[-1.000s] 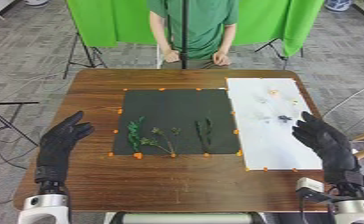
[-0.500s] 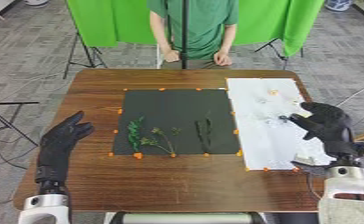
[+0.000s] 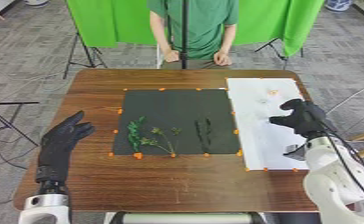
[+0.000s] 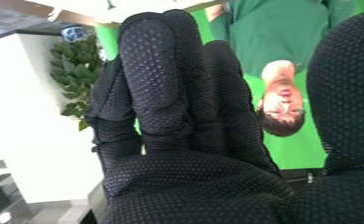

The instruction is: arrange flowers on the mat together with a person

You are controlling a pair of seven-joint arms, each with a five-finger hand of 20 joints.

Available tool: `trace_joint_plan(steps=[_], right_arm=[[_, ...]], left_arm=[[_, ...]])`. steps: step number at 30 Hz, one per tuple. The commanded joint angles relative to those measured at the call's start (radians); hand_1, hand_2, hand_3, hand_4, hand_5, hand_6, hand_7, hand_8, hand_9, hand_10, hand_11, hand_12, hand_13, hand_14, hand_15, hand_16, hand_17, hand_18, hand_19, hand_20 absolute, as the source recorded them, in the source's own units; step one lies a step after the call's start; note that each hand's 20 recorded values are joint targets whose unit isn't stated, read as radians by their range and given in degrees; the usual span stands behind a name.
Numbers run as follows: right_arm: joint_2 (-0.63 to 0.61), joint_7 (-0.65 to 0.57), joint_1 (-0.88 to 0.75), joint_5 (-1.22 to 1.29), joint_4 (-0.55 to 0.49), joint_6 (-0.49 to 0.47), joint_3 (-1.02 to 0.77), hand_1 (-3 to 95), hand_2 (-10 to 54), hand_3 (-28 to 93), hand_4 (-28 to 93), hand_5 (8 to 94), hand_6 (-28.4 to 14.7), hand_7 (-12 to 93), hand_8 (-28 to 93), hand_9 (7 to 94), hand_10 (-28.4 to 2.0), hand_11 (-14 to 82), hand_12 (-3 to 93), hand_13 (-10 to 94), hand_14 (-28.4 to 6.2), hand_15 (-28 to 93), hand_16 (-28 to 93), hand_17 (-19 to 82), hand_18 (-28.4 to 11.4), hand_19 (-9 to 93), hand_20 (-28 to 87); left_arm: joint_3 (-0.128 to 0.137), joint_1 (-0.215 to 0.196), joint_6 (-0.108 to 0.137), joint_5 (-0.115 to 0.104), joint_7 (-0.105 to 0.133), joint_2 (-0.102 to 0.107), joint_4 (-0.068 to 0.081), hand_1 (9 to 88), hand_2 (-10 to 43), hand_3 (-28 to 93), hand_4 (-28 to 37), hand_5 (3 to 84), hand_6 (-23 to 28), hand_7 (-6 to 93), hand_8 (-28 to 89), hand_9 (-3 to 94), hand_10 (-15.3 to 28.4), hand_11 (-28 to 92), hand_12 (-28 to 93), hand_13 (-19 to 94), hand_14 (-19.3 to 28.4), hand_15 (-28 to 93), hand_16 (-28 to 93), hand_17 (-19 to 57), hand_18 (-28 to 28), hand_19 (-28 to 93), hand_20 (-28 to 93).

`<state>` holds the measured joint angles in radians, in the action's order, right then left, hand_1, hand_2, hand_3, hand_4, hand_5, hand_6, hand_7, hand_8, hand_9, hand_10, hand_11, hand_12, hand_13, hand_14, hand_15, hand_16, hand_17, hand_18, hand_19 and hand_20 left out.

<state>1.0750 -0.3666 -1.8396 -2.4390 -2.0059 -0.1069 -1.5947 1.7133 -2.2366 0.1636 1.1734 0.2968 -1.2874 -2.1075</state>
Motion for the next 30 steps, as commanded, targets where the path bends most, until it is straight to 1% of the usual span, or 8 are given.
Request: trace_joint_plan(steps=[1, 6, 7, 13, 21, 28, 29, 30], right_arm=[[-0.016, 0.006, 0.069, -0.027, 0.079, -0.037, 0.072, 35.4, -9.5, 66, -28, 53.1, -0.9, 15, -9, 70.0, -15.6, 23.1, 26.9, 73, -10.9, 55, 30, 32, -24.5, 73, 53], [-0.016, -0.005, 0.129, -0.062, 0.142, -0.016, 0.131, 38.4, -9.5, 66, -28, 54.6, -0.4, 16, -9, 72.3, -14.7, 24.0, 26.5, 75, -9.7, 57, 31, 33, -24.1, 75, 54], [-0.018, -0.012, 0.137, -0.068, 0.147, -0.017, 0.138, 39.0, -9.5, 67, -28, 54.9, -0.3, 16, -9, 72.8, -14.4, 24.2, 26.4, 75, -9.5, 57, 31, 34, -24.0, 76, 54], [-0.022, -0.024, 0.16, -0.109, 0.186, 0.029, 0.172, 43.2, -9.5, 66, -28, 56.1, 0.1, 17, -9, 74.3, -14.0, 24.9, 26.3, 77, -8.3, 58, 31, 35, -23.9, 77, 54], [-0.015, -0.03, 0.164, -0.123, 0.218, 0.021, 0.184, 47.9, -9.5, 66, -28, 57.8, 1.1, 18, -9, 75.5, -13.0, 26.1, 26.8, 78, -7.5, 59, 32, 36, -23.6, 78, 54], [-0.012, -0.02, 0.186, -0.121, 0.254, 0.038, 0.214, 53.9, -9.5, 61, -28, 58.9, 2.1, 20, -10, 77.9, -11.5, 19.5, 36.8, 79, -7.0, 60, 33, 36, -23.3, 79, 54], [-0.009, -0.013, 0.188, -0.127, 0.259, 0.037, 0.218, 54.9, -9.5, 60, -28, 59.3, 2.3, 20, -11, 78.6, -11.1, 18.2, 38.1, 79, -7.0, 60, 33, 37, -23.3, 79, 54], [-0.012, -0.016, 0.188, -0.124, 0.259, 0.048, 0.222, 57.8, -9.5, 56, -27, 60.2, 2.7, 21, -11, 80.3, -10.4, 15.2, 40.8, 79, -6.8, 61, 33, 37, -23.1, 79, 54]], left_arm=[[-0.006, -0.008, -0.004, 0.0, -0.004, 0.0, 0.009, 25.3, -1.3, 71, -21.5, 47.4, 3.8, 9.8, -6, 50.8, 14.6, 18, 13, 45, 17.5, 21, -3, 16.0, 13.3, 14, 21], [-0.01, -0.006, -0.008, 0.002, -0.007, -0.003, 0.009, 25.3, -1.3, 71, -21.5, 47.4, 3.8, 9.9, -6, 50.8, 14.6, 18, 13, 45, 17.6, 21, -3, 15.9, 13.3, 14, 21], [-0.013, 0.001, -0.011, 0.001, -0.006, -0.001, 0.014, 25.3, -1.2, 71, -21.5, 47.4, 3.8, 9.9, -6, 50.8, 14.6, 18, 13, 45, 17.6, 21, -3, 15.9, 13.3, 14, 21], [-0.012, -0.002, -0.008, 0.0, -0.009, -0.001, 0.012, 25.3, -1.2, 71, -21.4, 47.3, 3.8, 9.7, -6, 50.8, 14.6, 18, 13, 45, 17.5, 21, -3, 15.9, 13.3, 14, 21], [-0.012, -0.003, -0.011, 0.001, -0.01, -0.003, 0.012, 25.3, -1.3, 71, -21.4, 47.2, 3.7, 9.8, -6, 50.7, 14.6, 18, 13, 45, 17.6, 21, -3, 15.8, 13.4, 14, 21], [-0.012, 0.002, -0.014, 0.0, -0.011, -0.003, 0.015, 25.4, -1.2, 71, -21.5, 47.2, 3.8, 9.9, -6, 50.6, 14.5, 18, 13, 45, 17.5, 21, -3, 15.8, 13.3, 14, 21], [-0.012, -0.003, -0.011, 0.0, -0.011, -0.004, 0.013, 25.4, -1.2, 71, -21.4, 47.2, 3.8, 9.8, -6, 50.6, 14.5, 18, 13, 45, 17.5, 21, -3, 15.8, 13.4, 14, 21], [-0.013, 0.004, -0.014, 0.0, -0.01, -0.003, 0.016, 25.4, -1.2, 71, -21.4, 47.2, 3.8, 9.9, -6, 50.6, 14.6, 18, 13, 45, 17.5, 21, -3, 15.8, 13.4, 14, 21]])
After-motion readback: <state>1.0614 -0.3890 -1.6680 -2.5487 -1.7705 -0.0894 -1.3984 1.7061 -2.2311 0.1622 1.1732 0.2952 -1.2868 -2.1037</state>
